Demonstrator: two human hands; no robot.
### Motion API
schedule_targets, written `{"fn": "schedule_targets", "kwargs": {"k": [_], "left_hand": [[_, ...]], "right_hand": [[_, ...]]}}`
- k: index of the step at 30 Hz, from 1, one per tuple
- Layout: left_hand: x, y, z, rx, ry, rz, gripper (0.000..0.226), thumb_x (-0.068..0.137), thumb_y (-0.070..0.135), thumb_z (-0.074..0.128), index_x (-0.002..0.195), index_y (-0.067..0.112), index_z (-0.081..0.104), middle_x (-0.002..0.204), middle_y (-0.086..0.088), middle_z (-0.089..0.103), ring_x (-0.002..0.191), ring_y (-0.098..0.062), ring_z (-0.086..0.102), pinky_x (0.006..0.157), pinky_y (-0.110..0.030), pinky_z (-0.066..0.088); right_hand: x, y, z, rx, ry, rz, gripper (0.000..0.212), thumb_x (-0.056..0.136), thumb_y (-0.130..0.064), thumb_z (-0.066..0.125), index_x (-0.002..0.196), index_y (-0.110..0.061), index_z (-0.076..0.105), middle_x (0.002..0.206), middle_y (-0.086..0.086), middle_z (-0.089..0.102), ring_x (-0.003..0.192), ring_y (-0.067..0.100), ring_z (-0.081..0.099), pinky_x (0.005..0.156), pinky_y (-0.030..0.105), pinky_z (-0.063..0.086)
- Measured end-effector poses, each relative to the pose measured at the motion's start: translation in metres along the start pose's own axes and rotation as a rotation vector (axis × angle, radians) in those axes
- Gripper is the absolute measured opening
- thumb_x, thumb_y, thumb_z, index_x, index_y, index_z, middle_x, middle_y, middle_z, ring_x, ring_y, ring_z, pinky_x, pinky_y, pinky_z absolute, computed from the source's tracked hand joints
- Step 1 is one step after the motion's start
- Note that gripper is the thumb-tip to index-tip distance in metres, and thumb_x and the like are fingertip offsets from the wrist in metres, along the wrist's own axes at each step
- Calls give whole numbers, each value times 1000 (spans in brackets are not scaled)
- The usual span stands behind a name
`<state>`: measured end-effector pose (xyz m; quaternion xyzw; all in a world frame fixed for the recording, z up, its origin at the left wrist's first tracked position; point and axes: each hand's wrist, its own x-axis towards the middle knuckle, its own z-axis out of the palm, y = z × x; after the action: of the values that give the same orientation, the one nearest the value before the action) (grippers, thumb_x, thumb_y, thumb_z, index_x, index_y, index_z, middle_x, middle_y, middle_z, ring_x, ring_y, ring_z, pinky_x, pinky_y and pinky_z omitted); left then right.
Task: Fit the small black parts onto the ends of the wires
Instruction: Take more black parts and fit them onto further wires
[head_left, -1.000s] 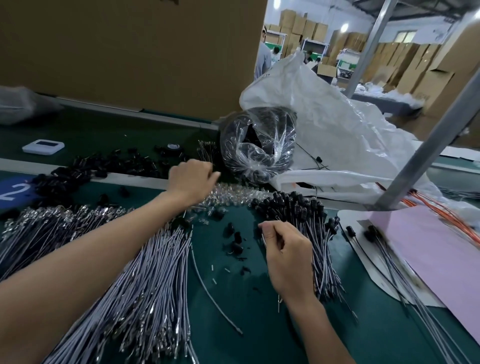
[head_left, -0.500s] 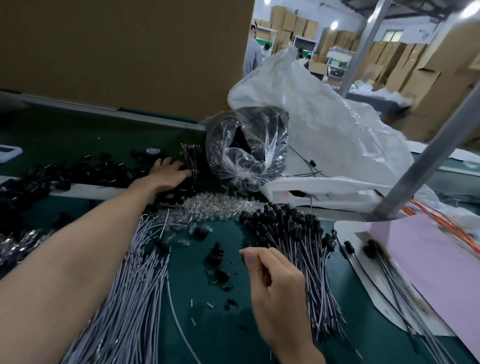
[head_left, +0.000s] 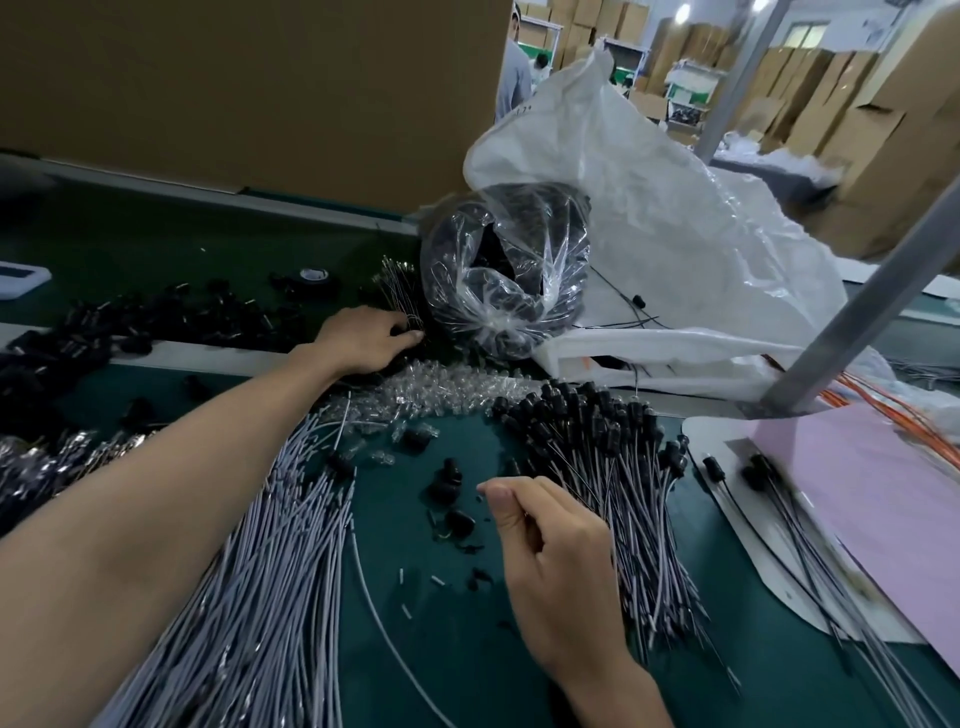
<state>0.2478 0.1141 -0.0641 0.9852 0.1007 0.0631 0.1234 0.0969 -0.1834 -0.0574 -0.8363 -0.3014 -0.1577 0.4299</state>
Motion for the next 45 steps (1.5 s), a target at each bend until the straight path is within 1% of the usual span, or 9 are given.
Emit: {"fn": "schedule_targets", "kwargs": {"k": [3,7,12,16,19,25,31,38,45], "left_hand": [[-7,3,-6,18,136,27,53,100,54,37,94,15,72,79,-9,67,74,-30,62,66,-35,51],[-12,16,-18,-60,282,-28,58,99,41,42,50,10,36,48,-5,37,45,-26,40,47,-28,29],[-42,57,-48,-253,317,124,55,97,34,46,48,15,33,43,2,32,40,-17,29,45,-24,24],[-92,101,-50,-109,49,358,50,94,45,44,54,15,46,47,6,45,42,-15,39,44,-23,29],[-108,110,-49,90,153,409,54,92,57,42,66,13,58,60,1,58,55,-18,54,51,-27,36],[-69,60,-52,-5,208,72,48,101,50,37,74,15,56,75,-3,61,77,-25,61,55,-29,36],[-40,27,-9,-41,-50,-149,66,97,61,40,126,3,50,139,-21,45,131,-39,37,104,-48,38],[-31,25,1,-133,4,-108,37,96,50,50,99,13,48,96,-8,60,76,-21,50,61,-34,37],[-31,29,-2,-157,-7,-44,26,95,41,53,94,15,54,81,-2,58,73,-19,55,59,-33,41]], "right_hand": [[0,2,1,10,5,3,34,99,-37,44,95,-19,72,85,-16,66,80,2,62,66,26,51],[1,3,1,8,2,13,36,99,-38,43,95,-19,72,84,-16,66,79,1,61,66,25,50],[2,4,-1,48,50,28,35,100,-37,44,94,-17,73,84,-12,68,78,4,63,67,27,51],[4,3,-4,81,163,55,29,100,-31,49,95,-17,73,82,-15,67,80,0,62,66,11,46],[4,3,-4,82,165,66,26,99,-27,50,94,-15,73,81,-12,68,80,3,62,64,11,44],[3,3,-4,85,152,72,27,98,-27,49,96,-15,73,76,-16,64,67,-6,57,59,5,37],[3,1,-3,72,145,44,30,97,-31,48,94,-16,74,81,-14,67,82,2,62,67,14,48],[3,4,-3,76,139,40,30,97,-31,48,93,-17,73,82,-13,69,81,2,62,66,19,49],[2,4,-2,91,118,35,31,98,-32,48,93,-16,73,82,-16,65,83,3,63,68,24,51]]}}
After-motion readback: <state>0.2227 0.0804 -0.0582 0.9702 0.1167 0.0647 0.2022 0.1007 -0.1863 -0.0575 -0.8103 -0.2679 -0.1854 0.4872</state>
